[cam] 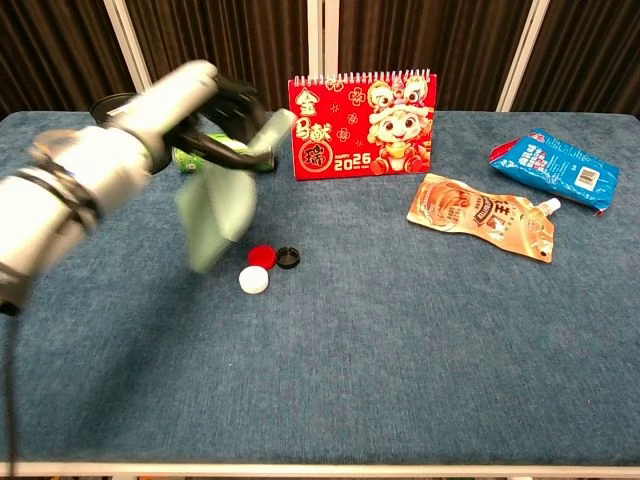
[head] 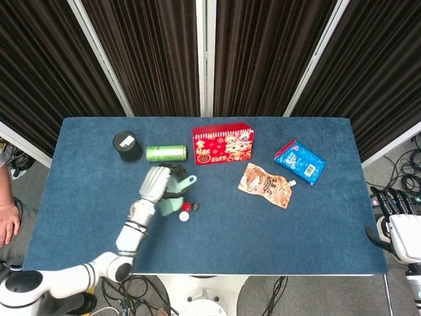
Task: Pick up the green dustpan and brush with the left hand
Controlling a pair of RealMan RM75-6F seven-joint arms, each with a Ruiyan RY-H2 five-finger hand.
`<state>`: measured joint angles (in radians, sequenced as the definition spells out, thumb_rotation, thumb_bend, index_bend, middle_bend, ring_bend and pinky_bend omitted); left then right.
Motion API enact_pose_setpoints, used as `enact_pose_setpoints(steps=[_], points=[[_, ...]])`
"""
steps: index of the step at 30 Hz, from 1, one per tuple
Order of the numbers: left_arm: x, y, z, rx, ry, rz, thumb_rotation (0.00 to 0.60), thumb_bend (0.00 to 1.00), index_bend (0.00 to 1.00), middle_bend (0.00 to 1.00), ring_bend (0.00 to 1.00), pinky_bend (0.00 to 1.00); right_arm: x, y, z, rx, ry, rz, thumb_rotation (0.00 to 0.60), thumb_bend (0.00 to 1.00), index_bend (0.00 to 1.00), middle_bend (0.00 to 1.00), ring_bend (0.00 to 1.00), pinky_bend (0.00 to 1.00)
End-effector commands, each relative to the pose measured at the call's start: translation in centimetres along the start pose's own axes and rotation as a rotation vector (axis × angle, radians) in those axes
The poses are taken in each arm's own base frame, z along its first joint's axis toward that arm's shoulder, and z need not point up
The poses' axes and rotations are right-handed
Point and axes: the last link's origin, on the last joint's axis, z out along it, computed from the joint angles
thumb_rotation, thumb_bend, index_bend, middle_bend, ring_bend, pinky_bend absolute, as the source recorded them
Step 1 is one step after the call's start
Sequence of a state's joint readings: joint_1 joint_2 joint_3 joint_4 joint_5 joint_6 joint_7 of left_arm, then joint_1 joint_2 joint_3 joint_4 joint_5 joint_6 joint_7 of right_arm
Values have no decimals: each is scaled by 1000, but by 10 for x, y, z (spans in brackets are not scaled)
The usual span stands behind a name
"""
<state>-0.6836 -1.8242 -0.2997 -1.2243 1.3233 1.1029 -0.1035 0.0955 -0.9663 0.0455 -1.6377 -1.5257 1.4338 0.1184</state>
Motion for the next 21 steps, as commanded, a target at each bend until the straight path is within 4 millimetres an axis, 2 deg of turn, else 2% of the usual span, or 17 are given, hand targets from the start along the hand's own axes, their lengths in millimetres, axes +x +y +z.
enact_pose_setpoints(steps=[1,5,11,14,17,21], points=[[32,-33,-18,-13,-29,263,600,454,601,659,460,338,-1,0,0,3,-3,2,600,222,0,132,0,0],[31,-54,-27,28,-144,390,600,456,598,656,459,332,-2,-2,0,9,-3,6,600,223,0,132,0,0],[12,-64,-25,29,-265,570,600,449,564,627,439,325,-2,-2,-1,8,-1,3,600,223,0,132,0,0],[4,-66,-24,26,-322,633,600,379,454,544,369,308,0,-1,-3,2,4,1,600,223,0,132,0,0],[1,-63,-24,34,-351,633,600,256,283,391,257,289,0,1,-4,-4,2,0,600,222,0,132,0,0],[8,-56,-29,57,-329,523,600,216,202,322,220,288,-1,2,-4,-12,-5,-1,600,222,0,132,0,0]])
